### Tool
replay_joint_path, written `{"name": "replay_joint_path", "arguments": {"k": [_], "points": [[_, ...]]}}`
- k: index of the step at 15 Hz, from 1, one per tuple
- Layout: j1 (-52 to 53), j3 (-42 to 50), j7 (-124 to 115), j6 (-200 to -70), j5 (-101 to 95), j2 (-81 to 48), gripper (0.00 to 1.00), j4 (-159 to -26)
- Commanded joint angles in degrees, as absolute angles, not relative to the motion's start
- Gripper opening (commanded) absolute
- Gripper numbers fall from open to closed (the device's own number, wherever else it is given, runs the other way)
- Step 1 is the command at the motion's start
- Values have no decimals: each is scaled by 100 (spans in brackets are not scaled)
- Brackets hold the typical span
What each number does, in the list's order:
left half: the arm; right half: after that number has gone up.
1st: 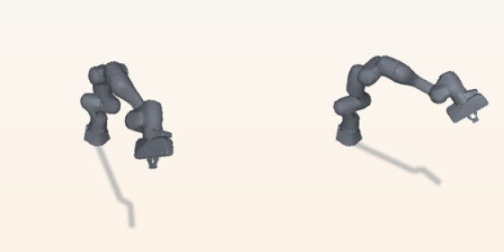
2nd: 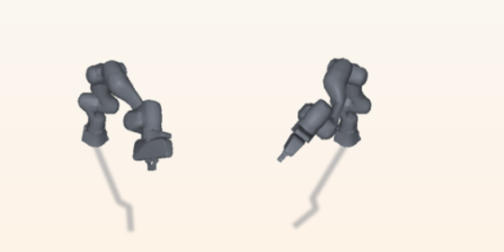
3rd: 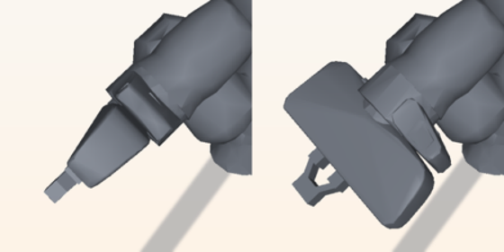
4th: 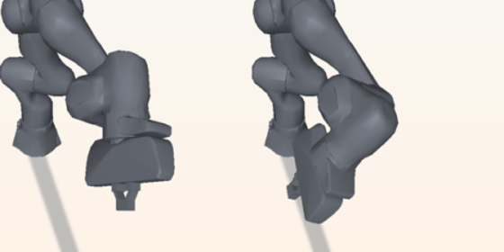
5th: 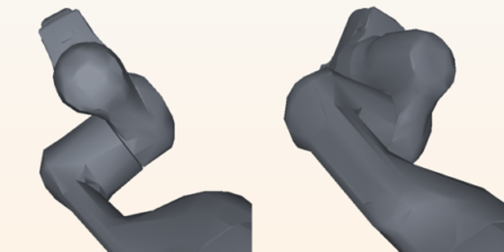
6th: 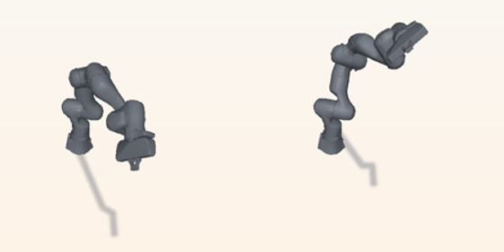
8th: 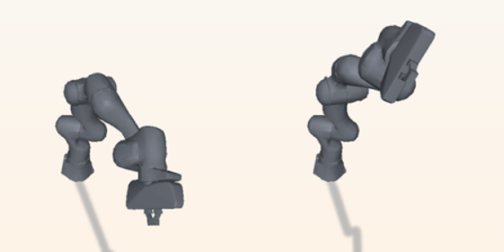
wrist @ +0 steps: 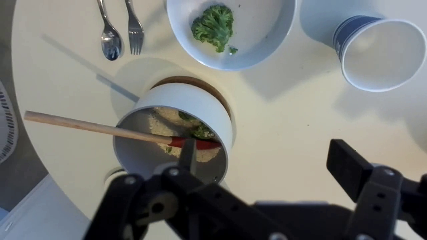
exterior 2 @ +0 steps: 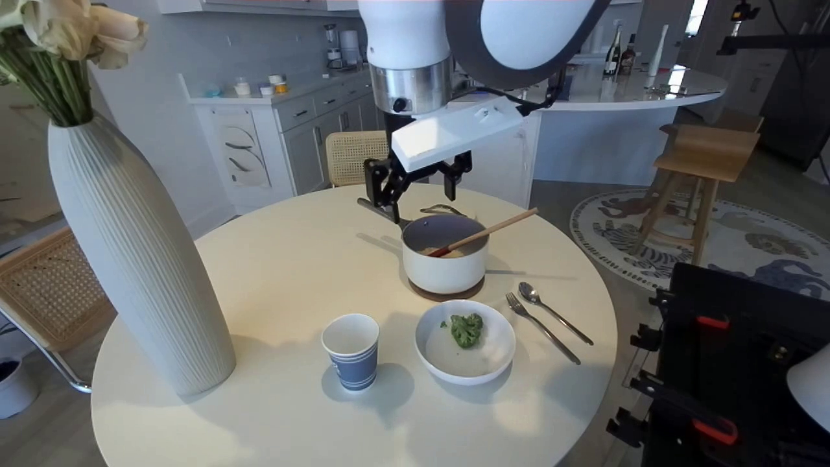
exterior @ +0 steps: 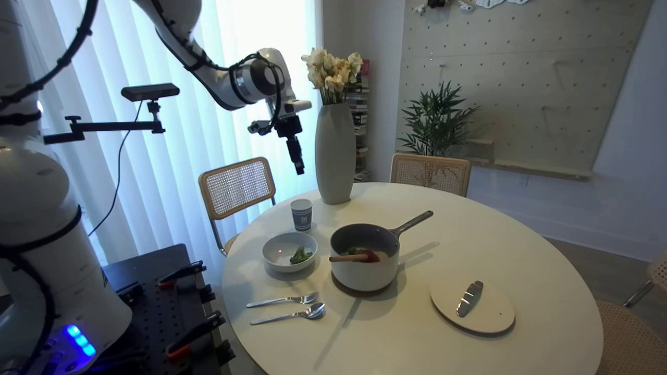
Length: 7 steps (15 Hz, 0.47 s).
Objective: Move the white bowl to the left, remove the fork and then the spoon from the bowl and place them on the table, move the blue cup to the left
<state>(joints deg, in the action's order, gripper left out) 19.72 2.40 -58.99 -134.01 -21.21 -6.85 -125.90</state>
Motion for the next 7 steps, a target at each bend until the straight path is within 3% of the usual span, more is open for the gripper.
{"name": "replay_joint_path", "arguments": {"k": [1, 7], "points": [[1647, -86, -5921, -13368, -2164, -612, 100, -12641], [1629, -95, -5919, -13368, -2163, -571, 100, -12693]]}}
